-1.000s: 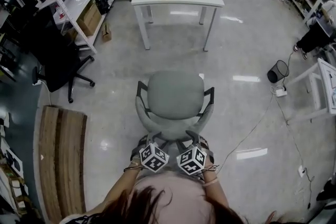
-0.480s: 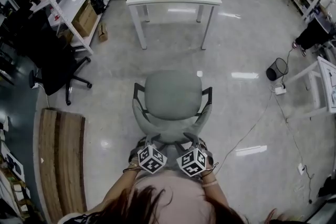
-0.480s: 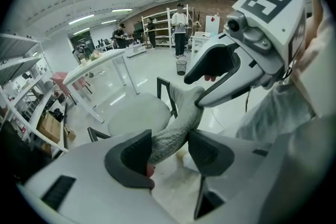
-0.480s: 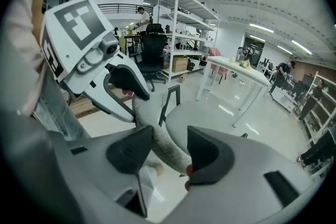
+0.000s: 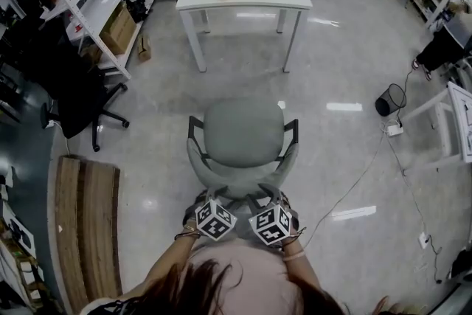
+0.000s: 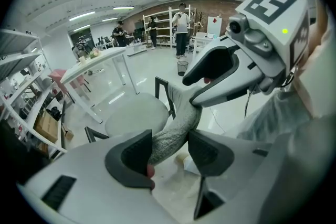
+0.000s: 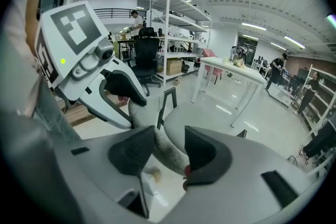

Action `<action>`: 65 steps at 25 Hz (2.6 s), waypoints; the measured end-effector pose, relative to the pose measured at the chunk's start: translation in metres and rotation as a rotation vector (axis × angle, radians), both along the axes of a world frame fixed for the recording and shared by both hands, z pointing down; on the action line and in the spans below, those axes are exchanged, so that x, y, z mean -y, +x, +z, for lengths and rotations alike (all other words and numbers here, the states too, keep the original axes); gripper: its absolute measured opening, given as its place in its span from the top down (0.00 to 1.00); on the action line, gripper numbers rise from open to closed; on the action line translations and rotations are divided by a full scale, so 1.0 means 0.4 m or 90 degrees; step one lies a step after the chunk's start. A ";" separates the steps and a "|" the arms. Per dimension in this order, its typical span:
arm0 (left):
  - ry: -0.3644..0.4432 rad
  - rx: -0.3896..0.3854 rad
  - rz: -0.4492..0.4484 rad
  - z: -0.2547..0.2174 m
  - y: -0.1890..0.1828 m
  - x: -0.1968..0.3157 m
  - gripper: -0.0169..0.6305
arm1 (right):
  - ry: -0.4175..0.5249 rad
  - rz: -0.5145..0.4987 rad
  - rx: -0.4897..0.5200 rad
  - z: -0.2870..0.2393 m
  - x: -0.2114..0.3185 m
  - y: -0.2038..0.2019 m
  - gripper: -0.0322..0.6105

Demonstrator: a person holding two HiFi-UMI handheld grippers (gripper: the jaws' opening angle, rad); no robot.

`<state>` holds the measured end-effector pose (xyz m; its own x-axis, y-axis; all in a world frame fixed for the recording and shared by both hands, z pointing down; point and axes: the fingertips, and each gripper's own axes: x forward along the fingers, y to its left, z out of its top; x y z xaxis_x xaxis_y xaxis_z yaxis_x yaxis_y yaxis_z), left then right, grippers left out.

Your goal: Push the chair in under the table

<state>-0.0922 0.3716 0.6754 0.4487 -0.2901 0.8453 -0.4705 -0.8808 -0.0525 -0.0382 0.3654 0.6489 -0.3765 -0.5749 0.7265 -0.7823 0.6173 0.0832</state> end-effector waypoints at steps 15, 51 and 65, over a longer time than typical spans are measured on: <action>0.008 -0.014 -0.010 0.000 0.030 0.075 0.63 | 0.058 0.047 0.002 -0.053 0.119 0.066 0.84; 0.054 -0.010 -0.065 0.003 0.081 0.331 0.61 | 0.041 -0.068 -0.089 0.034 0.272 0.093 0.73; 0.071 -0.004 -0.063 0.010 0.056 0.458 0.61 | 0.054 -0.099 -0.119 0.052 0.401 0.065 0.73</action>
